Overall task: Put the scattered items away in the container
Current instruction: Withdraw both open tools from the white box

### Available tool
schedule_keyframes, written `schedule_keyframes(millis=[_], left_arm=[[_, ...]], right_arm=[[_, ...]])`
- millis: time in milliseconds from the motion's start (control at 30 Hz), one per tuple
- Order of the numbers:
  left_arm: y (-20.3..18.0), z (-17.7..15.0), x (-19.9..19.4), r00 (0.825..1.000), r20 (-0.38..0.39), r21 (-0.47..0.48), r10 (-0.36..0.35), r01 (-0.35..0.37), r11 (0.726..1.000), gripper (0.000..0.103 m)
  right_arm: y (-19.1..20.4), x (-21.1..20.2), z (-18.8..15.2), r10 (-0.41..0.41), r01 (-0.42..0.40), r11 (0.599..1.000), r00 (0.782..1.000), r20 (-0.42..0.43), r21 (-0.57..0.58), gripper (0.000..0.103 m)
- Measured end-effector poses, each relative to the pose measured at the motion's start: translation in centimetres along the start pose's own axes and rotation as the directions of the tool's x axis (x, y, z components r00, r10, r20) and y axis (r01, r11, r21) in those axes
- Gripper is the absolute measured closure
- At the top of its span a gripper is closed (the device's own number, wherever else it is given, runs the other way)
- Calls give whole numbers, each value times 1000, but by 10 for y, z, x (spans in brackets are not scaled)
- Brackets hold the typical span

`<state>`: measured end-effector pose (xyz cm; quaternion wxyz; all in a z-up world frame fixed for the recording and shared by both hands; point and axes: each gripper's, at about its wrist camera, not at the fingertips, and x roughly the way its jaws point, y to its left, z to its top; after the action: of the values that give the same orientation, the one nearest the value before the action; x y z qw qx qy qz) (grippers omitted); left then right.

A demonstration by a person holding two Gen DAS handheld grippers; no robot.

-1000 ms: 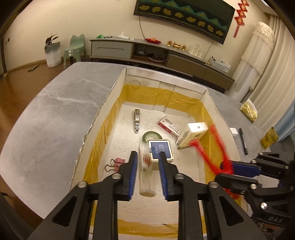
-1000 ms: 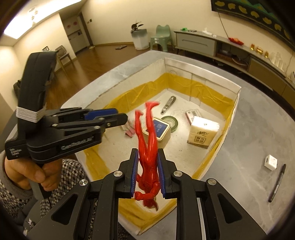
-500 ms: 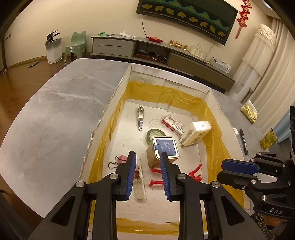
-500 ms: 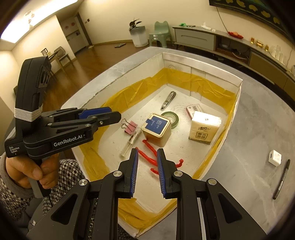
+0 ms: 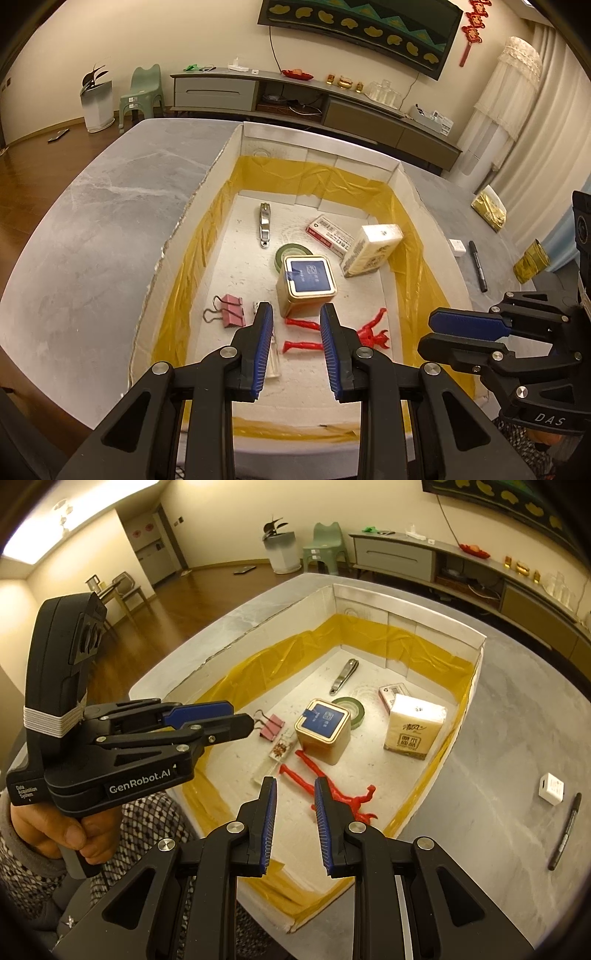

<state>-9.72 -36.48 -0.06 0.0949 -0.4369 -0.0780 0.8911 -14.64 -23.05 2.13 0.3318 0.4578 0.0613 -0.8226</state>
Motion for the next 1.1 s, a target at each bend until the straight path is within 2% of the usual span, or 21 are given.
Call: schedule_keyframes(millis=[600,1100], left_arm=[[-26,-9,-21,1000,-2,34,1,0,999,73],[-76,-12,-44,1000,1,104,-4,4,995,72]], right_arm=[[1,-31,-17,34,-34,999,999,43,13,78],[-24,-70,-41,79,-86,994,991,105,66,74]])
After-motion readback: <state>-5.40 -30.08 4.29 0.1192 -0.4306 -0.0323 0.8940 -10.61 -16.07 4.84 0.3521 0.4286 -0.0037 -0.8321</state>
